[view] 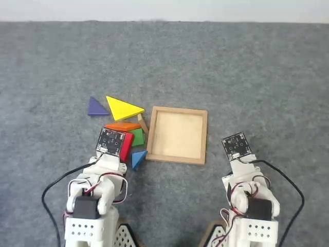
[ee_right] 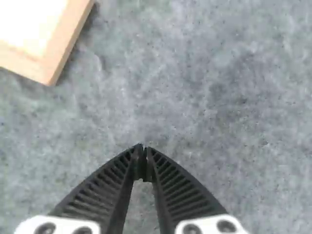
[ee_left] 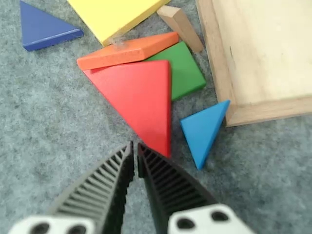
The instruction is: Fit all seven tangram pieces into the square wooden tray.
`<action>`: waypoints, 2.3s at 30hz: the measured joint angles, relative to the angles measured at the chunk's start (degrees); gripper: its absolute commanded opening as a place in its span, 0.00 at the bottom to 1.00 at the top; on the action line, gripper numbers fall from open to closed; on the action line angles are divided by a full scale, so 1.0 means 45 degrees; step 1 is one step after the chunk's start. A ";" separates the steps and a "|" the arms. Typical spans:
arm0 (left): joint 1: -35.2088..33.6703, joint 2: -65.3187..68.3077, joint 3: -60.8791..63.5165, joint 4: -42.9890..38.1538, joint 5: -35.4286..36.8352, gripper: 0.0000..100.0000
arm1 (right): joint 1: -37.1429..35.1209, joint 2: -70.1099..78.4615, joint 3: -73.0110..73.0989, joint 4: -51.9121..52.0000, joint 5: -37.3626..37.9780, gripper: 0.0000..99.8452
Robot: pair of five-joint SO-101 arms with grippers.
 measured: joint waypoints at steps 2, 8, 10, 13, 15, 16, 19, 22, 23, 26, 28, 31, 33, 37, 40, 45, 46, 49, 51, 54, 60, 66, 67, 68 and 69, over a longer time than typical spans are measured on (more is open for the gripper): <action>0.0000 0.0000 0.0000 0.0000 0.0000 0.01 | 0.0000 0.0000 0.0000 0.0000 0.0000 0.01; 0.0352 0.0000 0.0000 0.0000 0.0000 0.01 | 0.0000 0.0000 0.0000 0.0000 0.0000 0.01; 0.0918 0.0000 0.0000 0.0000 0.0000 0.01 | 0.0000 0.0000 0.0000 0.0000 0.0000 0.01; 0.1387 0.0000 0.0000 -0.0234 0.0000 0.01 | 0.0000 0.0000 0.0000 0.0000 0.0000 0.01; 0.1387 0.0000 0.0000 -0.0527 -0.0059 0.01 | 0.0000 0.0000 0.0000 0.0000 0.0000 0.01; 0.1270 0.0000 0.0000 -0.0703 -0.0469 0.01 | 0.0000 0.0000 0.0000 0.0000 0.0000 0.01; 0.0313 0.0000 0.0000 -0.1563 -0.2598 0.01 | 0.0000 0.0000 0.0000 0.0000 0.0000 0.01; -0.1250 0.0000 0.0000 -0.2891 -0.4552 0.01 | 0.0000 0.0000 0.0000 0.0000 0.0000 0.01; -0.1856 0.0000 -0.0020 -0.3360 -0.4767 0.01 | 0.0000 0.0000 0.0000 0.0000 0.0000 0.01; -0.3145 0.0000 -0.0723 -0.3829 -0.4786 0.01 | 0.0000 0.0000 0.0000 0.0000 0.0000 0.01; -0.3438 0.0000 -0.1993 -0.3419 -0.4806 0.01 | 0.0000 0.0000 0.0000 0.0000 0.0000 0.01; -0.3614 0.0156 -0.4532 -0.1778 -0.4806 0.01 | 0.0000 0.0000 0.0000 0.0000 0.0000 0.01; -0.3692 0.1114 -0.6447 -0.0488 -0.4806 0.01 | 0.0000 0.0000 0.0000 0.0000 0.0000 0.01; -0.3692 0.4611 -1.0120 0.1915 -0.4689 0.01 | 0.0000 0.0000 0.0000 0.0000 0.0000 0.01; -0.3692 0.8049 -1.2659 0.3438 -0.4200 0.01 | 0.0000 0.0000 0.0000 0.0000 0.0000 0.01; -0.3399 1.3070 -1.5473 0.5509 -0.3985 0.01 | 0.0000 0.0000 0.0000 0.0000 0.0000 0.01; -0.3184 1.3753 -1.5512 0.5509 -0.3868 0.01 | 0.0000 0.0000 0.0000 0.0000 0.0000 0.01; -0.2559 1.5277 -1.5375 0.5216 -0.3028 0.01 | 0.0000 0.0000 0.0000 0.0000 0.0000 0.01; -0.2168 1.5902 -1.4945 0.4493 -0.2286 0.02 | 0.0000 0.0000 0.0000 0.0000 0.0000 0.01; -0.1641 1.6567 -1.4379 0.3067 -0.1074 0.07 | 0.0000 0.0000 0.0000 0.0000 0.0000 0.01; -0.0918 1.8208 -1.3148 -0.0117 0.0606 0.12 | 0.0000 0.0000 0.0000 0.0000 0.0000 0.01; -0.0215 2.0884 -1.2913 -0.3067 0.2618 0.16 | 0.0000 0.0000 0.0000 0.0000 0.0000 0.01; -0.0117 2.1314 -1.2913 -0.3341 0.2911 0.18 | 0.0000 0.0000 0.0000 0.0000 0.0000 0.01; -0.0039 2.1646 -1.2913 -0.3536 0.3165 0.20 | 0.0000 0.0000 0.0000 0.0000 0.0000 0.01; -0.0039 2.1939 -1.2913 -0.3614 0.3380 0.20 | 0.0000 0.0000 0.0000 0.0000 0.0000 0.01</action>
